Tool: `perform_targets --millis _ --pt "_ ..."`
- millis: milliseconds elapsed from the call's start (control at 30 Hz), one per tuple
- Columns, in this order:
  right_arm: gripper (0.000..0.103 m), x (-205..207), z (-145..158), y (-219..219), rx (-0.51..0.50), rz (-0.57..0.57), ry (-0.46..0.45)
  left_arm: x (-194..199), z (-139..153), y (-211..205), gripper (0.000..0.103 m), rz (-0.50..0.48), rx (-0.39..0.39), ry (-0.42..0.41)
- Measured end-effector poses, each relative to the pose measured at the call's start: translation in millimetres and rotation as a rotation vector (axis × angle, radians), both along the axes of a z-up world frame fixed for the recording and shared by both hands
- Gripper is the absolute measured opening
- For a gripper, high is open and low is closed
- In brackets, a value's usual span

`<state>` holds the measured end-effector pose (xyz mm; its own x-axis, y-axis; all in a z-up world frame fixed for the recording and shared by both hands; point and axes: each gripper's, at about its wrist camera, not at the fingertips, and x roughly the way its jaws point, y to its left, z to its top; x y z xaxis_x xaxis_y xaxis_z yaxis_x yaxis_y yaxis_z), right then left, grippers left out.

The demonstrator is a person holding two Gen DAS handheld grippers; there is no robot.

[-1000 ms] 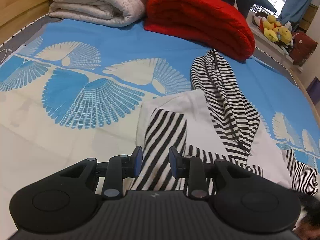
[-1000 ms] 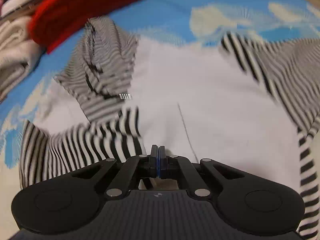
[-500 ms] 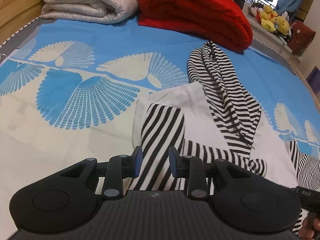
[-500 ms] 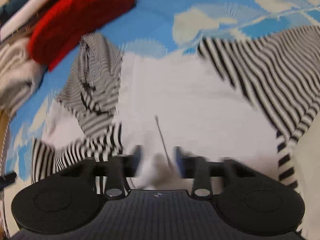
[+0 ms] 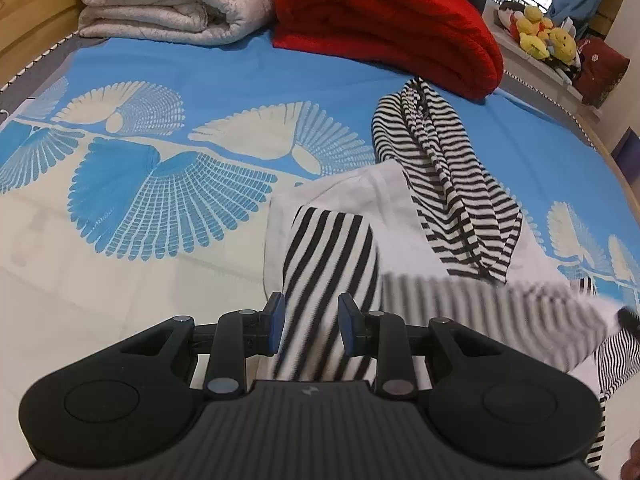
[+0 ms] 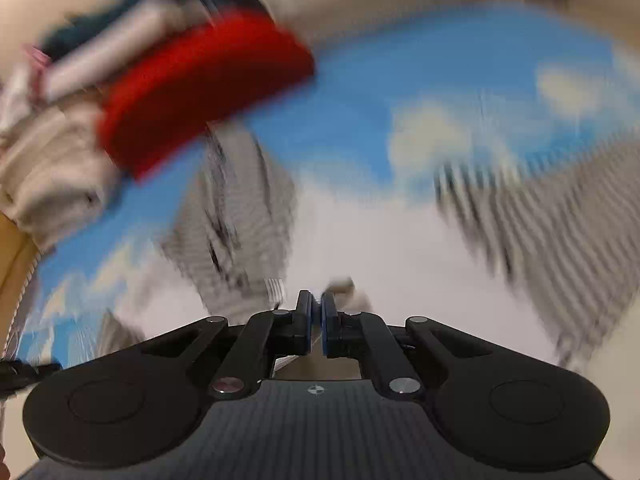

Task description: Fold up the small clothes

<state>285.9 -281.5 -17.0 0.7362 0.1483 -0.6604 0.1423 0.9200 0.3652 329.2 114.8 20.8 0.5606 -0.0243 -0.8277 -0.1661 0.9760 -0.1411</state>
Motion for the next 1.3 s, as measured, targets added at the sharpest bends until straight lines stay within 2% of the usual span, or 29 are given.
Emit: perform_targets --millis 33,67,100,167,233,300,367,433,500,533,600,633,700,767,800,867,900,933,1000,1133,1200,1233,1300 --pt "0.004 -2.7 5.8 -1.2 -0.027 -0.017 -0.041 0.1 -1.1 -1.7 0.032 -0.006 0.004 0.005" --pt "0.004 -3.5 5.3 -4.3 -0.036 -0.047 -0.043 0.2 -1.8 -3.4 0.032 -0.012 0.007 0.008" --pt "0.004 -2.0 -1.4 -8.0 -0.047 -0.084 -0.002 0.2 -2.7 -5.1 0.032 -0.017 0.010 0.009" --pt "0.004 5.9 -29.7 -16.7 -0.090 -0.149 0.179 0.4 -5.1 -8.2 0.032 -0.028 0.015 0.013" --pt "0.004 5.9 -51.8 -26.9 -0.104 -0.229 0.298 0.7 -7.5 -9.8 0.032 -0.035 0.015 0.020" --pt "0.006 3.2 -50.0 -29.1 -0.121 -0.247 0.273 0.4 -10.5 -11.2 0.032 -0.046 0.010 0.028" --pt "0.007 -0.8 -36.5 -25.1 -0.123 -0.204 0.176 -0.4 -15.2 -12.8 0.032 -0.063 -0.005 0.043" --pt "0.008 1.3 -31.3 -19.7 -0.054 -0.119 0.125 -1.4 -25.3 -15.5 0.032 -0.088 -0.026 0.077" --pt "0.011 5.3 -42.1 -19.2 0.059 -0.041 0.177 -3.9 -39.4 -21.0 0.032 -0.133 0.001 0.121" --pt "0.016 8.8 -51.4 -19.6 0.092 -0.031 0.234 -5.8 -54.1 -26.0 0.032 -0.165 0.060 0.180" --pt "0.017 14.8 -77.6 -19.5 0.099 -0.028 0.415 -10.5 -80.1 -26.9 0.032 -0.182 0.134 0.284" --pt "0.017 13.8 -84.9 -22.3 0.093 -0.053 0.459 -12.7 -84.7 -25.6 0.033 -0.180 0.134 0.297" --pt "0.019 11.8 -79.2 -25.6 0.125 -0.070 0.435 -14.0 -76.9 -27.3 0.033 -0.175 0.139 0.274" --pt "0.019 9.3 -65.9 -24.5 0.098 -0.056 0.364 -15.1 -61.6 -33.6 0.033 -0.188 0.130 0.204" --pt "0.021 8.2 -63.2 -25.2 0.092 -0.054 0.343 -15.3 -61.5 -36.0 0.033 -0.193 0.122 0.195" --pt "0.025 5.3 -68.7 -29.8 0.128 -0.064 0.367 -13.4 -79.7 -37.1 0.033 -0.170 0.100 0.275" --pt "0.025 4.6 -75.2 -33.3 0.146 -0.077 0.409 -13.4 -85.9 -37.8 0.034 -0.155 0.102 0.288" --pt "0.025 9.5 -81.9 -34.0 0.149 -0.088 0.449 -12.1 -83.3 -43.9 0.034 -0.160 0.134 0.279" --pt "0.026 9.8 -81.5 -39.3 0.175 -0.103 0.456 -10.7 -70.7 -54.8 0.034 -0.181 0.175 0.238" --pt "0.027 13.9 -46.2 -53.0 0.107 -0.125 0.321 -16.8 -29.7 -78.2 0.038 -0.208 0.197 0.047" --pt "0.029 11.2 -30.3 -69.0 0.089 -0.140 0.251 -20.5 -14.7 -89.1 0.050 -0.221 0.176 -0.031" --pt "0.030 11.9 -26.2 -78.7 0.078 -0.151 0.229 -22.2 -8.6 -95.2 0.052 -0.231 0.166 -0.064" --pt "0.032 9.8 -20.6 -101.8 0.050 -0.192 0.201 -21.1 -4.3 -109.5 0.069 -0.256 0.149 -0.096"
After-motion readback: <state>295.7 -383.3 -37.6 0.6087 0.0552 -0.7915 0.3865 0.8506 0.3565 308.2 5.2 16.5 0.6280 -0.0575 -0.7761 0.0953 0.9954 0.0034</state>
